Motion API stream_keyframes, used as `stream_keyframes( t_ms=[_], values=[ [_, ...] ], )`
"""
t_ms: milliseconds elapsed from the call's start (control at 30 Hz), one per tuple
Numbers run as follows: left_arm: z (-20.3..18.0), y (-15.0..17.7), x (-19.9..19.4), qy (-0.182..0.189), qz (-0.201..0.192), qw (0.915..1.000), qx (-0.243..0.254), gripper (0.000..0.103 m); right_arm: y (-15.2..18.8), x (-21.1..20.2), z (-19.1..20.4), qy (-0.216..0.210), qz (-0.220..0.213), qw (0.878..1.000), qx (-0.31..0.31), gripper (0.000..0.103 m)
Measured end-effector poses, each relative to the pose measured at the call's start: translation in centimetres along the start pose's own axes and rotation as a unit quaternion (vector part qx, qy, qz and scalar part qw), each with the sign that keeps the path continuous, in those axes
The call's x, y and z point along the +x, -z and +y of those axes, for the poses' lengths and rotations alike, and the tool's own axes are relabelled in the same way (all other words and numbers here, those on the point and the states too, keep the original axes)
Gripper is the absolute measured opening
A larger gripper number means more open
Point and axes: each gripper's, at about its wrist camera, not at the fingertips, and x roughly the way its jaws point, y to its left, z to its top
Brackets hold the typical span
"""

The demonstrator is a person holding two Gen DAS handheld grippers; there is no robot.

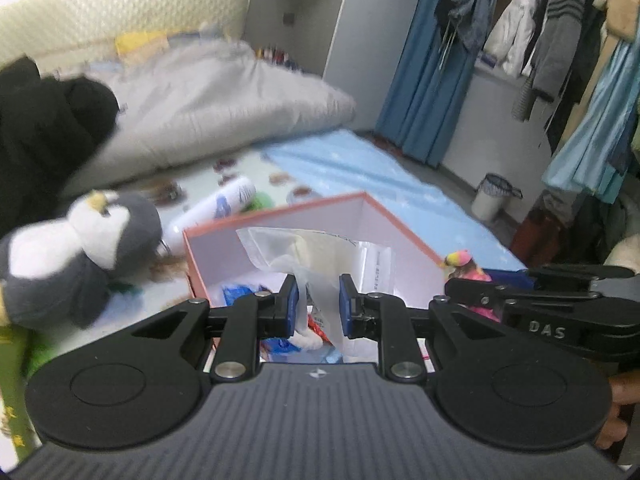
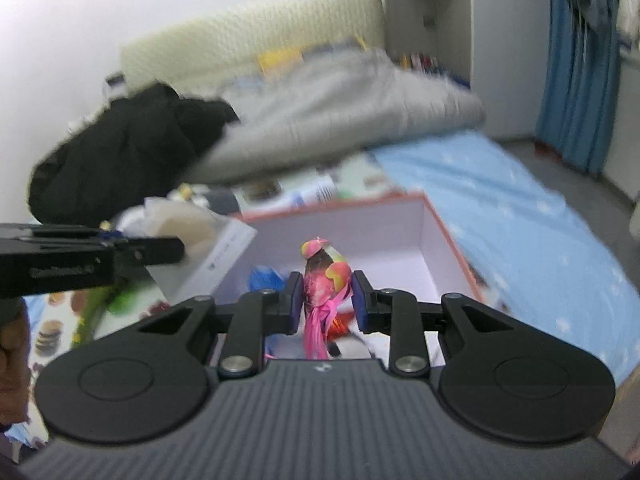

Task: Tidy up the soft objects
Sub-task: 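Carry the plastic bag and feather toy with both grippers over the pink box, then open both grippers, dropping the bag and feather toy into the box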

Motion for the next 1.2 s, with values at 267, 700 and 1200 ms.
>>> stream_keyframes(
  t_ms=[267, 700, 1200],
  values=[
    [0.4, 1.5, 6.8, 0.004, 0.081, 0.9967, 0.007, 0.024, 1.7, 5.7, -2.1, 0.004, 0.090, 0.996, 0.017, 0.029],
    [2.6, 3.7, 9.7, 0.010, 0.133, 0.9906, -0.030, 0.046, 3.7, 8.6, -4.0, 0.016, 0.129, 0.991, 0.037, 0.037],
    [0.6, -1.0, 0.6, -0.015, 0.055, 0.9981, -0.022, 0.100, -1.0, -0.5, -2.7, 0.018, 0.018, 0.999, 0.038, 0.067]
  ],
)
